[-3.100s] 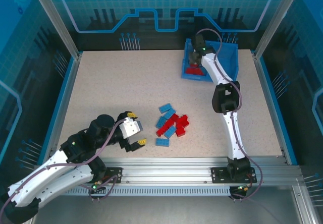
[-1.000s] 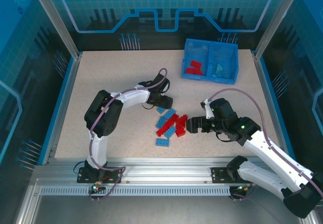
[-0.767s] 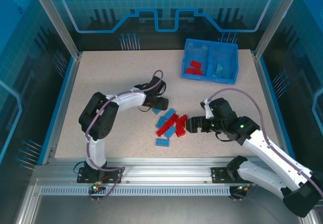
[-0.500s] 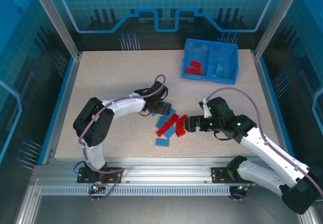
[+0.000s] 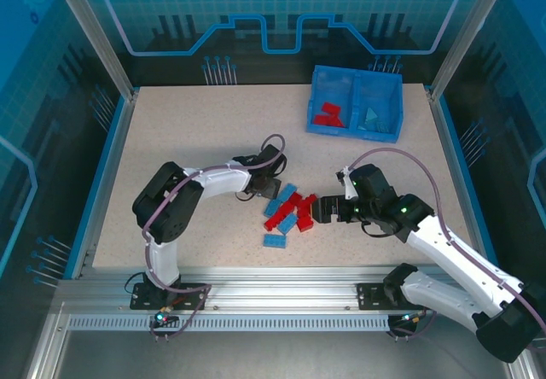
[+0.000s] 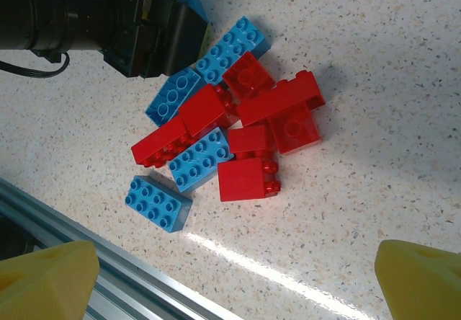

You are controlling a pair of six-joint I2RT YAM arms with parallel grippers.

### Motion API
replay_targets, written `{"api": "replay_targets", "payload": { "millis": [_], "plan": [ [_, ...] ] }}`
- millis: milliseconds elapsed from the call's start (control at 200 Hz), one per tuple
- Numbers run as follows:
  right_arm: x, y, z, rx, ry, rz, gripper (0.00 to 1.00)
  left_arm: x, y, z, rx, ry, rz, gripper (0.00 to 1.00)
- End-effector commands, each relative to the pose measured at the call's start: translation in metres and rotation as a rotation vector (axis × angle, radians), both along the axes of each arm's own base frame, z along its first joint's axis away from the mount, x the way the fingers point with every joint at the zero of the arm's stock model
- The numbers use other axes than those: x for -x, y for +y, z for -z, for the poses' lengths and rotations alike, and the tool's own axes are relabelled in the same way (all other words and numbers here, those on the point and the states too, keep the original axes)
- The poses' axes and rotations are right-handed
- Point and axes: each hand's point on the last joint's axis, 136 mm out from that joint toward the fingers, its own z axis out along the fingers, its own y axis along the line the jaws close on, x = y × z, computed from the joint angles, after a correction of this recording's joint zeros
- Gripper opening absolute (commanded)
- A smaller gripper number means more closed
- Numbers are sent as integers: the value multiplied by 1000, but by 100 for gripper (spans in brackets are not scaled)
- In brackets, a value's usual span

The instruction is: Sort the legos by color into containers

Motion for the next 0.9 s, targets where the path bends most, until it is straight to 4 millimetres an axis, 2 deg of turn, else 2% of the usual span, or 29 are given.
{"api": "replay_targets", "payload": {
  "millis": [0, 120, 205, 285, 400, 455, 545, 665, 810, 890],
  "plan": [
    [2, 0, -3, -8, -2, 7, 100, 7, 14, 13, -45, 38, -31, 59],
    [2, 1, -6, -15, -7, 9, 100, 12, 16, 14, -20, 49, -60, 42],
    [0, 1, -10, -18, -15, 18, 100, 13, 6, 3, 53, 44, -57, 29],
    [-3, -4, -17, -18, -37, 52, 100, 15, -12, -19, 128, 27, -19, 25],
    [-10, -22, -32, 0, -100, 158, 100, 14, -42, -73, 194, -76, 34, 25],
    [-13, -33, -42, 13, -143, 216, 100, 14, -62, -101, 241, -135, 66, 25],
    [-18, -54, -60, 25, -223, 319, 100, 7, -107, -147, 342, -238, 137, 24],
    [-21, -78, -79, 16, -316, 442, 100, -14, -166, -188, 438, -358, 232, 24],
    [-16, -98, -83, -6, -360, 541, 100, -60, -224, -202, 512, -497, 296, 24],
    [-12, -108, -81, -8, -369, 587, 100, -87, -251, -198, 512, -547, 337, 23]
  ]
}}
